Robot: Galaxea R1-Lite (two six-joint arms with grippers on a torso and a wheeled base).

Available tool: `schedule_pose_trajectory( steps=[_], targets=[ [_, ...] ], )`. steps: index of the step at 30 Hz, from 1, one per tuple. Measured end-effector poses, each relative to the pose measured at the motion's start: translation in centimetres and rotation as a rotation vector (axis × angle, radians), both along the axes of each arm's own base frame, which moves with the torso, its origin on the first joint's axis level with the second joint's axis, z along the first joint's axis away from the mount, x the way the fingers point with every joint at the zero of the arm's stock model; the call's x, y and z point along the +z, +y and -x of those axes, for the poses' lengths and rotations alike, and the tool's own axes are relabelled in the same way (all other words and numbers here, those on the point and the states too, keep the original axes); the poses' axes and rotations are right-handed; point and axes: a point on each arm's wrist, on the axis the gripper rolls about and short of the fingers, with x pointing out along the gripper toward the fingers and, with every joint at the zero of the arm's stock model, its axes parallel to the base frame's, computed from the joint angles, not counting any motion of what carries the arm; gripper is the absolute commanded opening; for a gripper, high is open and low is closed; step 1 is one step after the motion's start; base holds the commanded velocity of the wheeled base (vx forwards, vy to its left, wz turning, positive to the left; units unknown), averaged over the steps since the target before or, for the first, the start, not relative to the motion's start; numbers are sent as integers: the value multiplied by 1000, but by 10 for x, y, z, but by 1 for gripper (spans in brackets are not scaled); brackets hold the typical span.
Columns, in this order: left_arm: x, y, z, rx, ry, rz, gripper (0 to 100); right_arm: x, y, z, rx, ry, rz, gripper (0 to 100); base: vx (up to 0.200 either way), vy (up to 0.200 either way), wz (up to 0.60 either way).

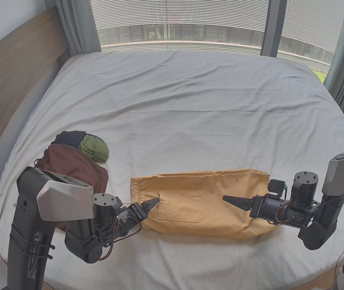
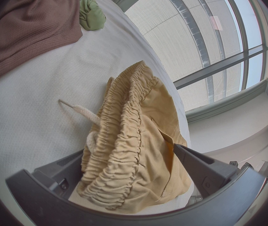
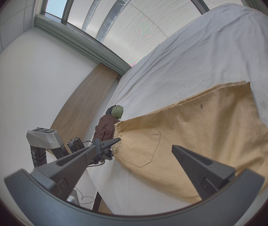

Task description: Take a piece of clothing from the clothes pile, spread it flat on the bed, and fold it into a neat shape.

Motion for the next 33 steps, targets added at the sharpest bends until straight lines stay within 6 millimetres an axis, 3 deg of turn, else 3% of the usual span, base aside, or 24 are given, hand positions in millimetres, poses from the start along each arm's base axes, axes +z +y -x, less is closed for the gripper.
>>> schedule_pose_trajectory(
  steps=[13, 14, 33],
  targets=[
    [-2, 2, 0, 19, 1, -12, 100, -2, 0, 0, 3, 6, 2, 100, 0, 0, 0],
    [-2, 2, 0, 20, 1, -12, 0, -2, 0, 0, 3, 6, 2, 100, 0, 0, 0],
    [11, 8, 5, 48, -9, -16, 0, -7, 1, 0, 4, 20, 10, 100, 0, 0, 0]
  ],
)
